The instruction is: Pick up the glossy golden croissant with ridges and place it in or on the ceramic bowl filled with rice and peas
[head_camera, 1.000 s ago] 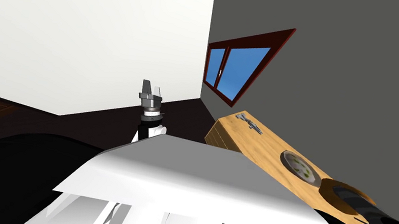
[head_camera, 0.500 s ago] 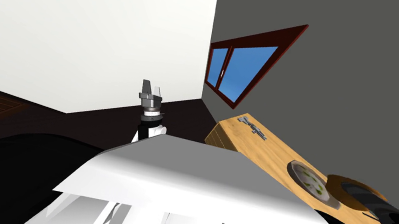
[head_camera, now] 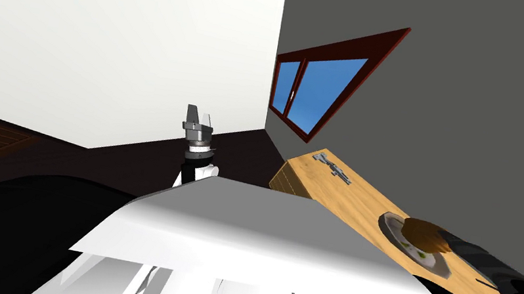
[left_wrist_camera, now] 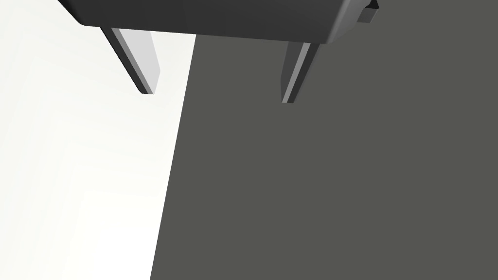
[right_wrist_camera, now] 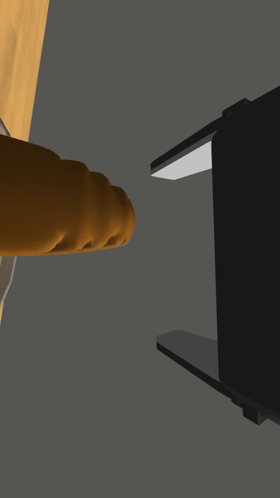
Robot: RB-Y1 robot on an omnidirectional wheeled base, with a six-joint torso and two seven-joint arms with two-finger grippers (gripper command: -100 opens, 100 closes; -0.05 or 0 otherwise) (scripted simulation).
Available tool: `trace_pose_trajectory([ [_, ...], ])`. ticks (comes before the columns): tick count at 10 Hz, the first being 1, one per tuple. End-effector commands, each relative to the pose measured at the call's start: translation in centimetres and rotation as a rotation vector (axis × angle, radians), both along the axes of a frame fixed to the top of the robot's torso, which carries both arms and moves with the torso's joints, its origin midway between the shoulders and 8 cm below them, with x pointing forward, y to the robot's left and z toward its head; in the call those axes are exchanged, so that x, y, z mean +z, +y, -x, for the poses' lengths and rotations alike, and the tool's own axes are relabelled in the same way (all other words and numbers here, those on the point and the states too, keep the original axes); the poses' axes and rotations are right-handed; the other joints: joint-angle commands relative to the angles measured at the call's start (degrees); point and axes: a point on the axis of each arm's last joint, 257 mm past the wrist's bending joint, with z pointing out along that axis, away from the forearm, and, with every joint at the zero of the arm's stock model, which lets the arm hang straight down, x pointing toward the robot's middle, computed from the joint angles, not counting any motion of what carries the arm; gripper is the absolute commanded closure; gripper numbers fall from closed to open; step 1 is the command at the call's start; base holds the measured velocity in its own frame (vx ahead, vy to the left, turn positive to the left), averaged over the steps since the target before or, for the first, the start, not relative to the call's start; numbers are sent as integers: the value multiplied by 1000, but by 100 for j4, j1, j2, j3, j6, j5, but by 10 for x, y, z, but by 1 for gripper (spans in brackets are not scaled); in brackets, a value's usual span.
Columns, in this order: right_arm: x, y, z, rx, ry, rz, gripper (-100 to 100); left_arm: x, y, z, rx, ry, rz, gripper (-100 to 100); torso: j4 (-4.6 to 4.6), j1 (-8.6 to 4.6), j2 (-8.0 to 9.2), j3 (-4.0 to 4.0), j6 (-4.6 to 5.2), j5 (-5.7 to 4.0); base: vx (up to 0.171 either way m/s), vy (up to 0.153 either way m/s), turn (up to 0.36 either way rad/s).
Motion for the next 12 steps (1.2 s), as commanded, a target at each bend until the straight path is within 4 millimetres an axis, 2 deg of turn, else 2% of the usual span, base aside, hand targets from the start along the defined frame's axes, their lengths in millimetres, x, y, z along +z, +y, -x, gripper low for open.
trace_pose_trajectory([
  [1, 0, 0, 0, 0, 0, 0, 0, 0, 0, 0, 0, 0, 0, 0, 0, 0, 0, 0, 0, 0, 0, 0, 0],
  [2, 10, 6, -8, 9, -2, -1, -100, 0, 0, 0, 0, 0, 0, 0, 0, 0, 0, 0, 0, 0, 1, -27, -86],
  [5, 24, 16, -20, 25, -3, -5, -100, 0, 0, 0, 0, 0, 0, 0, 0, -18, -1, -1, 0, -4, 2, -52, -61],
  [9, 40, 38, -42, 55, 5, -18, -100, 0, 0, 0, 0, 0, 0, 0, -1, 5, -3, -2, -1, 2, 2, 1, -10],
  [10, 38, 35, -38, 51, 4, -15, -100, 0, 0, 0, 0, 0, 0, 0, -1, 6, -3, -2, 0, 2, 0, 0, 0],
  [11, 39, 35, -38, 51, 3, -16, 0, 0, 0, 0, 0, 0, 0, 0, 0, 3, -1, -1, 0, 0, 0, 0, 0],
  [12, 38, 35, -38, 51, 3, -16, 0, 0, 0, 0, 0, 0, 0, 0, 0, 1, 0, 0, 0, 0, 0, 0, 0],
])
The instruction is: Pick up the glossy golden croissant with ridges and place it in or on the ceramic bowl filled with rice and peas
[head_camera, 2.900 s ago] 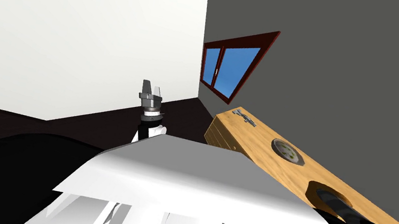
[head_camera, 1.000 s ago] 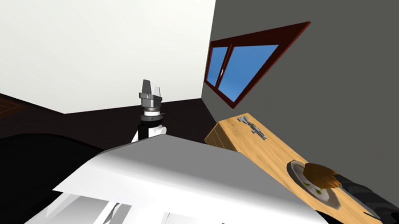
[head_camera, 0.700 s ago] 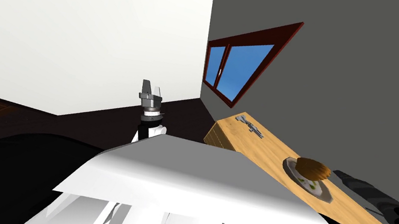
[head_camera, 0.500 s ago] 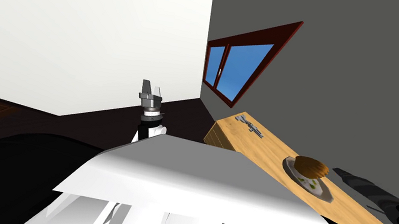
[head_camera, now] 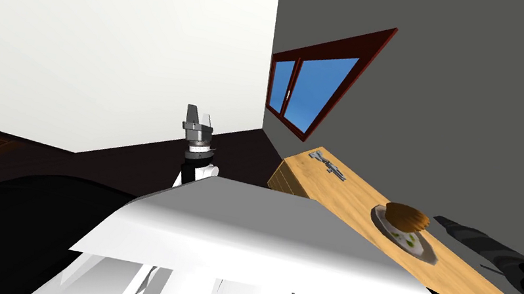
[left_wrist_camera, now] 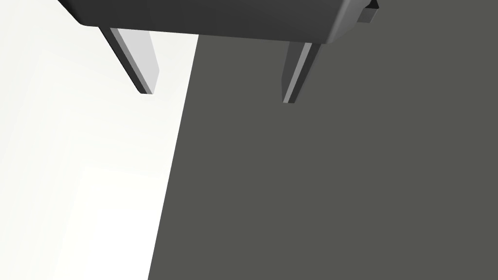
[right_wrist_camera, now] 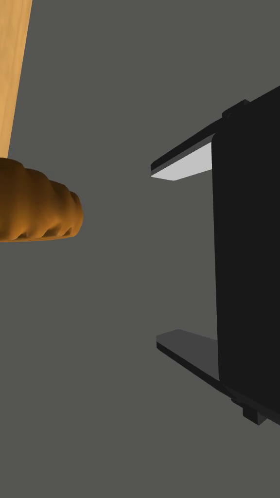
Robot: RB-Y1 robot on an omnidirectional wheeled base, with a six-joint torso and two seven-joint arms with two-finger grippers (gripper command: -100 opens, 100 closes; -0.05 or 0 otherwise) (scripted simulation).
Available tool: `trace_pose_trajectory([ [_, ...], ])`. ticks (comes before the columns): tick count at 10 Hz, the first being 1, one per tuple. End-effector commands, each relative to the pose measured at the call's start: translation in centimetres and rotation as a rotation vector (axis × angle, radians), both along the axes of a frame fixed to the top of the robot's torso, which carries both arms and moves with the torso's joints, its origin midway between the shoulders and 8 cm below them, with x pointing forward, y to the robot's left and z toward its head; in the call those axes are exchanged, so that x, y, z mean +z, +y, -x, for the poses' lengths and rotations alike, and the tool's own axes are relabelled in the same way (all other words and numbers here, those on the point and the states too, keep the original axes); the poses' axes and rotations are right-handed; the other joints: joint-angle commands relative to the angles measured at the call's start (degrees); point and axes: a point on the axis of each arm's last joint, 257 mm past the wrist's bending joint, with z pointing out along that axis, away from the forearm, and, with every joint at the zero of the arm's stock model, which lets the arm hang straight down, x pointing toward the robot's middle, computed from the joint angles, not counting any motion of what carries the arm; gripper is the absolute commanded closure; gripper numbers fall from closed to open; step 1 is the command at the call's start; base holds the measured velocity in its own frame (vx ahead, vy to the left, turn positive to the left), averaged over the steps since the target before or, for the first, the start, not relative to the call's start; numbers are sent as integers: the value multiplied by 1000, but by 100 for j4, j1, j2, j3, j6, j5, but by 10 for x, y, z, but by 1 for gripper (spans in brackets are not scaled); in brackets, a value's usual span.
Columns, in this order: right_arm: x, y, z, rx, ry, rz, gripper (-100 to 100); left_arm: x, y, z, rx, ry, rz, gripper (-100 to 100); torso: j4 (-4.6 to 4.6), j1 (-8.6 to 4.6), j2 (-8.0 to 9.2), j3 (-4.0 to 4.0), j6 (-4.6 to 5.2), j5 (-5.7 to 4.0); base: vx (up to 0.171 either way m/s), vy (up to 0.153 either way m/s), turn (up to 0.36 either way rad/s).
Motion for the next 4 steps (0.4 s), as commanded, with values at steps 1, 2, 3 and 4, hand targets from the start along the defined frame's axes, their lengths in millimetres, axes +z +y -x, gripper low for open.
trace_pose_trajectory([
  [1, 0, 0, 0, 0, 0, 0, 0, 0, 0, 0, 0, 0, 0, 0, 0, 0, 0, 0, 0, 0, 0, 0, 0],
  [2, 0, 0, 0, 0, 0, 0, 0, 0, 0, 0, 0, 0, 0, 0, 0, 0, 0, 0, 0, 0, 0, 0, 0],
  [3, 0, 0, 0, 0, 0, 0, 0, 0, 0, 0, 0, 0, 0, 0, 0, 0, 0, 0, 0, 0, 0, 0, 0],
  [4, 0, 0, 0, 0, 0, 0, 0, 0, 0, 0, 0, 0, 0, 0, 0, 0, 0, 0, 0, 0, 0, 0, 0],
])
